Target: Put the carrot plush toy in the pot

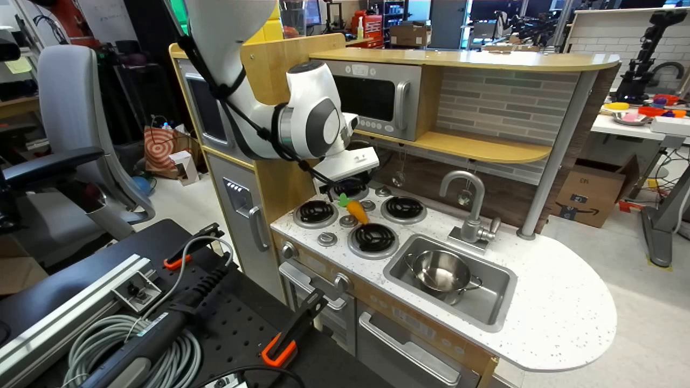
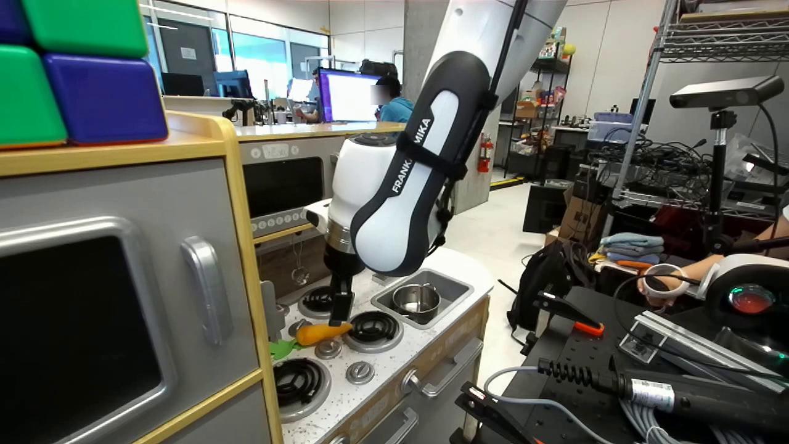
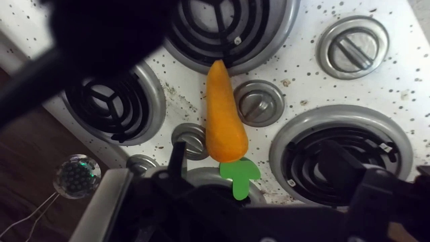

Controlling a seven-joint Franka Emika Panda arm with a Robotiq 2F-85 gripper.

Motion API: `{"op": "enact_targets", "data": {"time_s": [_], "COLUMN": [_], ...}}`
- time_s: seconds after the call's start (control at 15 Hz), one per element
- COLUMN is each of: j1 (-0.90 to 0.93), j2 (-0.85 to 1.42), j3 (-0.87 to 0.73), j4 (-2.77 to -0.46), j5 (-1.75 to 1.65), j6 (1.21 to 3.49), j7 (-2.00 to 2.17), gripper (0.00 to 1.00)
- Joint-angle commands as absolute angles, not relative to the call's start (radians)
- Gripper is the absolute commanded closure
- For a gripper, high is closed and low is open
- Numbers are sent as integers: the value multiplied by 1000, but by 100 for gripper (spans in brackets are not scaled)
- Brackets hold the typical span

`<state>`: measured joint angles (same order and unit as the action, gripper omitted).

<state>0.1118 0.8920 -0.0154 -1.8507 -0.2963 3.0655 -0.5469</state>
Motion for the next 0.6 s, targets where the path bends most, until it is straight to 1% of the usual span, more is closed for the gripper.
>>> {"op": "enact_targets", "data": {"time_s": [0.0,0.53], "j1": [112,134], "j2": [967,1093], "j3": [-14,-31], "j4": [-1754,-1580], "j5": [-328,-306], "j6": [3046,3033], "j7": [-480,-376], "gripper": [0,0]}}
